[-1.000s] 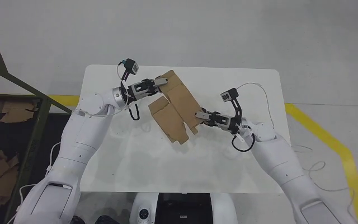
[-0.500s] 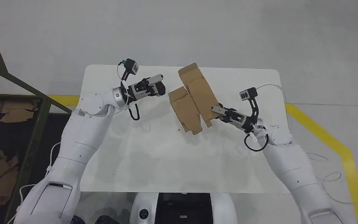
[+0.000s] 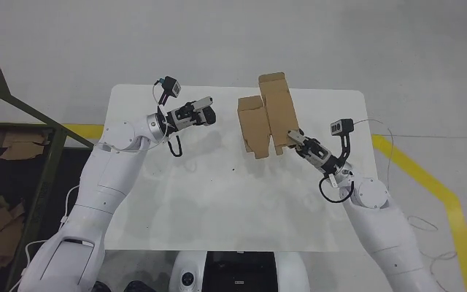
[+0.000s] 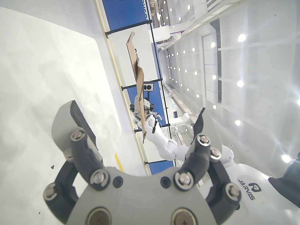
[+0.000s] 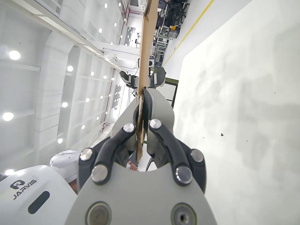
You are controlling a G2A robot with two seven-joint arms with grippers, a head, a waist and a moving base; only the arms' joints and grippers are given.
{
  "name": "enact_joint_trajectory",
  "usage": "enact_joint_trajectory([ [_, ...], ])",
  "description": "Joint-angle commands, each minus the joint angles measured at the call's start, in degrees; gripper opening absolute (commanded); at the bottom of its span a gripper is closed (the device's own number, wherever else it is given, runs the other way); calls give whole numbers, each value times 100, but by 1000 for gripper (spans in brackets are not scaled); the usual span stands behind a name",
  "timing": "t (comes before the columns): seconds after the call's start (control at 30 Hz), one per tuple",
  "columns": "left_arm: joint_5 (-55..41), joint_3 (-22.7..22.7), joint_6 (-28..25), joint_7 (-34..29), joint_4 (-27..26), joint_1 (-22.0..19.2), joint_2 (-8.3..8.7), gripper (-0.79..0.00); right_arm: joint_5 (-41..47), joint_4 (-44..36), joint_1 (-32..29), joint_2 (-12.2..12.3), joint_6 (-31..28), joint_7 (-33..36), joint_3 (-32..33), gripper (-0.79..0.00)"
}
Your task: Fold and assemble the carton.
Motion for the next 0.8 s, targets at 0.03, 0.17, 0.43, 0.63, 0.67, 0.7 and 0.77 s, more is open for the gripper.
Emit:
enact_joint_trajectory([
  [0.03, 0, 0, 0, 0, 0, 0, 0, 0, 4, 5, 3, 0, -6, 7, -1, -785],
  [0.17, 0, 0, 0, 0, 0, 0, 0, 0, 4, 5, 3, 0, -6, 7, -1, -785],
  [0.43, -26, 21, 165, 195, -87, 71, -10, 0, 3, -37, -33, -7, 58, -107, -2, -785],
  [0.63, -374, 192, 511, 116, -162, 144, -62, 0, -160, -202, -187, -69, 383, -701, -172, -785],
  [0.67, -439, 243, 541, 90, -151, 149, -77, 0, -133, -265, -226, -81, 444, -793, -202, -785],
  [0.7, -529, 311, 577, 47, -146, 154, -98, 0, -147, -329, -268, -91, 495, -901, -224, -785],
  [0.77, -582, 438, 586, -36, -122, 124, -132, 0, -291, -467, -355, -107, 593, -1096, -285, -785],
])
